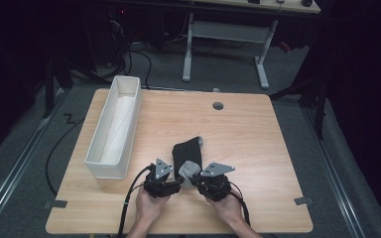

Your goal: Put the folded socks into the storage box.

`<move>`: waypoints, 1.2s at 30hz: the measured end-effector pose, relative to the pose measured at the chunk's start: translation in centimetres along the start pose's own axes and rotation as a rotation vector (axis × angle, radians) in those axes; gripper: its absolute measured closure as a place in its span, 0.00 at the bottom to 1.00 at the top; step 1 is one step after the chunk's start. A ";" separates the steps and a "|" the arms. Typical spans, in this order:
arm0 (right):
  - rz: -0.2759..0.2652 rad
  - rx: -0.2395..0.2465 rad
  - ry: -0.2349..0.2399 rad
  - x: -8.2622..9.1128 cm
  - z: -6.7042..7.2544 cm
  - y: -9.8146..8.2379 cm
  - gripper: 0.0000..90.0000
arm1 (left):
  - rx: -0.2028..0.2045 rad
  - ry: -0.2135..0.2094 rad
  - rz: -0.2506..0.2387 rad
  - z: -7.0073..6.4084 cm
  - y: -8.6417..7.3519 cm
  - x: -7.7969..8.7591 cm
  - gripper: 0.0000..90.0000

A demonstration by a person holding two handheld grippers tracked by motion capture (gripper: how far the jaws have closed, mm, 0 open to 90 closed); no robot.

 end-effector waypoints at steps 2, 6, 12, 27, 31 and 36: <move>0.001 0.007 -0.013 -0.2 -0.1 -0.2 0.92 | 0.006 -0.003 -0.010 0.1 0.3 0.4 0.44; -0.004 0.018 -0.026 -0.3 0.0 -0.5 0.91 | 0.065 -0.036 -0.064 -0.1 2.0 1.6 0.43; -0.016 0.023 -0.035 -0.5 0.0 -0.4 0.89 | 0.070 -0.024 -0.090 -1.5 4.0 0.3 0.42; -0.114 -0.034 -0.056 2.4 -1.9 1.1 0.68 | -0.015 -0.003 -0.008 -1.4 2.1 -1.7 0.42; -0.105 -0.042 -0.099 1.7 -3.0 2.8 0.64 | -0.021 -0.003 0.011 -1.4 2.0 -1.4 0.39; 0.002 -0.063 -0.111 -1.4 -4.2 2.7 0.59 | -0.024 -0.012 0.027 -1.3 2.1 -0.9 0.34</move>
Point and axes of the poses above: each handheld gripper's, and its own axes: x roughly backward along the jaws, y roughly out of its top, z roughly to its left, the point moved 4 cm from there along -x, roughly forward along the jaws, and after that the axes turned 2 degrees about x, right-handed, at the moved point
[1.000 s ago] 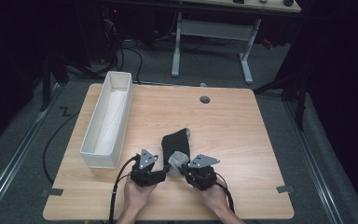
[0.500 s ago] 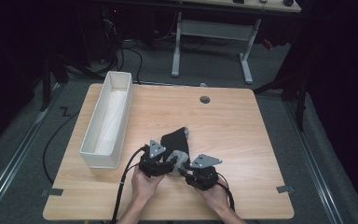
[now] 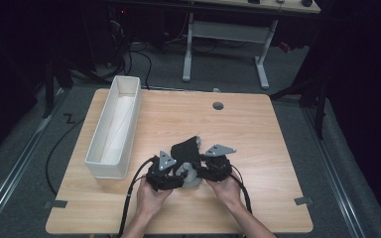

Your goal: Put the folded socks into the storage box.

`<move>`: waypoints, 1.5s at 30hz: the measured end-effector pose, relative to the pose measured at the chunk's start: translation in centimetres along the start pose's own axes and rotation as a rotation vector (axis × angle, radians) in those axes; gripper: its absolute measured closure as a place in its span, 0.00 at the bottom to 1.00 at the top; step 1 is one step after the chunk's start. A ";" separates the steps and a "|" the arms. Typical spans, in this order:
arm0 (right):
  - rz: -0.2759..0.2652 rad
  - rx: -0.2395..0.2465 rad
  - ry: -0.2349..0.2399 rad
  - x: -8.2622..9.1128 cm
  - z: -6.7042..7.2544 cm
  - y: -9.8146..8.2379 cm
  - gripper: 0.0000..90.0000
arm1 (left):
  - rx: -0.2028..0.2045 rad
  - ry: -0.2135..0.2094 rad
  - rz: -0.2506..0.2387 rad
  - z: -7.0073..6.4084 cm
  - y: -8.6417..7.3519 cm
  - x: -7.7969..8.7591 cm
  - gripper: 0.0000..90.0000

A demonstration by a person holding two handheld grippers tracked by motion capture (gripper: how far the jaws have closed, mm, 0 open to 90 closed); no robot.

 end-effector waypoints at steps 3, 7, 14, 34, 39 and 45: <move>0.015 -0.004 0.000 -0.5 -0.1 -1.0 0.58 | 0.054 -0.027 -0.028 0.2 0.9 0.6 0.31; 0.015 -0.013 0.007 -0.1 -0.4 -1.5 0.56 | 0.126 -0.018 -0.063 0.9 2.4 0.2 0.29; 0.009 0.000 0.004 0.0 0.1 -1.8 0.55 | 0.165 0.031 -0.052 2.6 3.6 -1.4 0.25; 0.012 0.018 0.021 0.9 0.7 -3.1 0.54 | 0.200 0.018 0.041 2.6 3.3 -5.2 0.15; 0.019 0.022 0.024 1.0 0.6 -3.2 0.54 | 0.191 0.023 0.055 2.7 3.0 -5.7 0.15; 0.022 0.017 0.024 1.0 0.5 -3.3 0.54 | 0.199 0.023 0.085 3.2 2.4 -6.4 0.14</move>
Point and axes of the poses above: each handheld gripper's, and its own axes: x roughly backward along the jaws, y roughly out of its top, z roughly to its left, the point moved 4 cm from there along -x, roughly forward along the jaws, and after that the axes turned 2 degrees about x, right-handed, at the moved point
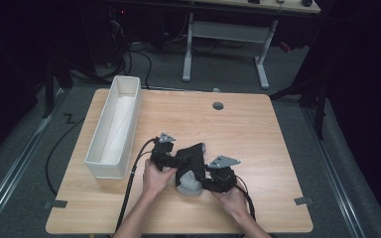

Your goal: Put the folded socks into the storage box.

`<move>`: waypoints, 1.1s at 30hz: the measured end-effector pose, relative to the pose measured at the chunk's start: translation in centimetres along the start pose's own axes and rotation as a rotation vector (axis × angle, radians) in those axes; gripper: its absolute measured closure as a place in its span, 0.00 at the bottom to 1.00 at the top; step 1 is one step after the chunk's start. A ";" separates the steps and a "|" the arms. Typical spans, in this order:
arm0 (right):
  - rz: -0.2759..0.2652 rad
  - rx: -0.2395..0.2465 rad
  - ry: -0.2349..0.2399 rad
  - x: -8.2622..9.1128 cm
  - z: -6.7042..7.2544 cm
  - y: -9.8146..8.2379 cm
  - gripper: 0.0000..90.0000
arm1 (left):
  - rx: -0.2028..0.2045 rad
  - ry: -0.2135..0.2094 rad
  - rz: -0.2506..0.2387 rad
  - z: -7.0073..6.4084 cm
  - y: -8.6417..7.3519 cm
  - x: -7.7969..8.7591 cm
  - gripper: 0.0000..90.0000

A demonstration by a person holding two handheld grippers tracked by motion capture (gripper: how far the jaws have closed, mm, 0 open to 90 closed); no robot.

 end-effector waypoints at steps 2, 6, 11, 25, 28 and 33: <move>0.001 0.000 0.000 0.0 0.0 0.0 0.54 | 0.007 0.000 0.010 0.3 -0.1 -0.2 0.14; 0.000 0.005 -0.002 -0.1 -0.1 -0.1 0.53 | 0.012 -0.002 0.020 0.6 -0.3 -0.5 0.12; 0.005 0.003 0.002 -0.1 -0.3 -0.1 0.53 | 0.014 0.000 0.024 0.8 -0.5 -0.8 0.12; 0.019 -0.019 0.018 -0.4 -0.6 -0.2 0.52 | 0.014 0.029 0.064 1.5 -1.2 -2.0 0.10; 0.020 -0.019 0.021 -0.4 -0.7 -0.2 0.52 | 0.009 0.025 0.064 1.5 -1.2 -2.1 0.10; 0.023 -0.035 0.040 -0.5 -0.9 -0.2 0.52 | -0.005 0.023 0.063 1.5 -1.3 -2.1 0.11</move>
Point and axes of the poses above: each handheld gripper's, and its own axes: x roughly backward along the jaws, y roughly out of its top, z roughly to its left, the point moved 4 cm from there along -x, roughly forward along the jaws, and after that the axes turned 2 degrees about x, right-handed, at the moved point
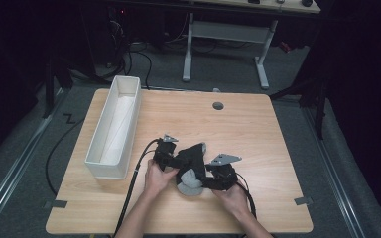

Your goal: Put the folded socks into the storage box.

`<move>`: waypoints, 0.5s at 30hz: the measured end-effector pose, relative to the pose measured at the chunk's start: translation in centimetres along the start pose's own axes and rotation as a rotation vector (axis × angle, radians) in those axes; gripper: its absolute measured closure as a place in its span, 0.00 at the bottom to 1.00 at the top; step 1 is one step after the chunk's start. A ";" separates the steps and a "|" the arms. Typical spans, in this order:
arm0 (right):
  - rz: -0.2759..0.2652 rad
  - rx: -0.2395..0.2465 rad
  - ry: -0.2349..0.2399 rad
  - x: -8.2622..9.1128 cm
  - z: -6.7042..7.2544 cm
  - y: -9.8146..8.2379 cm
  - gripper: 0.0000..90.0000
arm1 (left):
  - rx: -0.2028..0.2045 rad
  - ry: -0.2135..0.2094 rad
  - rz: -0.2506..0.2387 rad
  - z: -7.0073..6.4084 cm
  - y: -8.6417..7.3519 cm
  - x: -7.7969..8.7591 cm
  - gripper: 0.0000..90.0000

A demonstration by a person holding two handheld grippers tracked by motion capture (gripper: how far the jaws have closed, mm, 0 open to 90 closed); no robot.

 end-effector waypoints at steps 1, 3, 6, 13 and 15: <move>-0.002 -0.002 0.005 -0.1 -0.1 0.0 0.51 | 0.000 -0.002 -0.001 0.0 0.0 0.0 0.12; -0.002 -0.009 0.012 -0.1 -0.2 0.0 0.51 | 0.000 -0.005 0.001 -0.1 -0.1 0.0 0.13; 0.001 -0.020 0.024 -0.1 -0.3 0.0 0.51 | 0.002 -0.012 0.002 -0.1 -0.1 0.0 0.15; 0.023 0.015 0.010 -0.1 -0.2 0.3 0.51 | 0.037 -0.047 0.031 -0.4 -0.1 0.4 0.31; 0.020 0.010 0.014 -0.1 -0.2 0.3 0.51 | 0.039 -0.057 0.037 -0.5 -0.1 0.5 0.36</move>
Point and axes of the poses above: each handheld gripper's, and its own axes: x roughly backward along the jaws, y roughly out of its top, z roughly to its left, the point moved 4 cm from there along -x, roughly forward along the jaws, and after that the axes turned 2 degrees about x, right-handed, at the moved point
